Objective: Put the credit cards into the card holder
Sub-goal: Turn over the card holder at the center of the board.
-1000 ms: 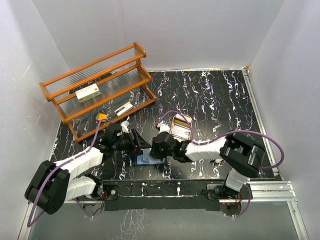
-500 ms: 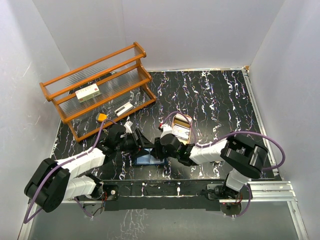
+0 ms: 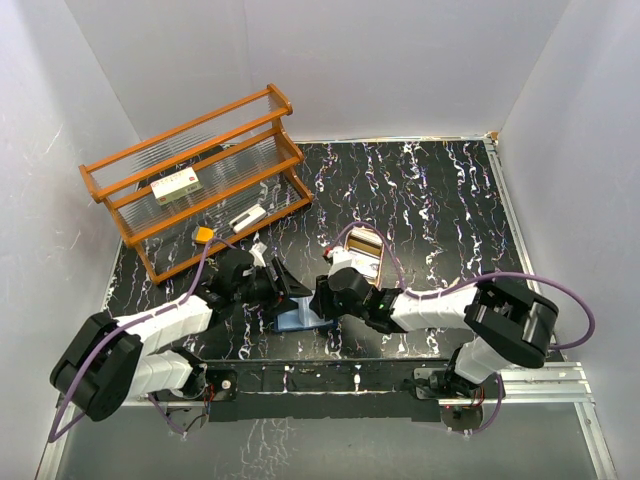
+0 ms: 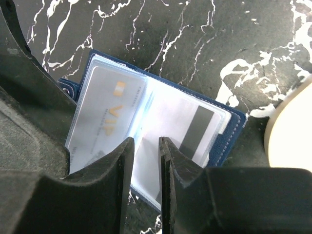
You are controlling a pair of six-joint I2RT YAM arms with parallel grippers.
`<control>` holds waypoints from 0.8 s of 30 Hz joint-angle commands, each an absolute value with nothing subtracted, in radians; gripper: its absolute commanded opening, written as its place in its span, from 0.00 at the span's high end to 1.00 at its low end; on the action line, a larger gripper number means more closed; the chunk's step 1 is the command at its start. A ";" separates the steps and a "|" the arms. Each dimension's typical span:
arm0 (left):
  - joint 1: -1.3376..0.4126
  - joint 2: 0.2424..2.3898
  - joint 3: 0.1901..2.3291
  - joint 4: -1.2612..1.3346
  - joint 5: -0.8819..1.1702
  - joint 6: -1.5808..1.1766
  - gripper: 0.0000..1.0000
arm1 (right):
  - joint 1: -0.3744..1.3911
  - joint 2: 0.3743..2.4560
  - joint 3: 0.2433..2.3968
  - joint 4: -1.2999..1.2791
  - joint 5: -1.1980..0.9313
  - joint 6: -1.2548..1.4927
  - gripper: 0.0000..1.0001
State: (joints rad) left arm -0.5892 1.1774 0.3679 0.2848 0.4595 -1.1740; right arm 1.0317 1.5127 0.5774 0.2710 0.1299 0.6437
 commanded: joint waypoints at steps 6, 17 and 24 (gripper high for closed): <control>-0.618 1.207 0.429 0.289 0.448 -1.186 0.38 | 1.023 1.347 0.606 0.040 0.263 0.631 0.75; -0.646 1.245 0.471 0.279 0.422 -1.163 0.38 | 1.021 1.058 0.647 -0.193 0.424 0.560 0.71; -0.646 1.241 0.516 0.140 0.382 -1.090 0.39 | 1.020 1.041 0.770 -0.308 0.482 0.425 0.68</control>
State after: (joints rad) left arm -0.6399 1.2697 0.4679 0.2428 0.4248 -1.1484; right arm 1.0248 1.0531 0.6735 -0.2516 0.4042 0.5331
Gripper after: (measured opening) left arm 0.616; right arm 0.316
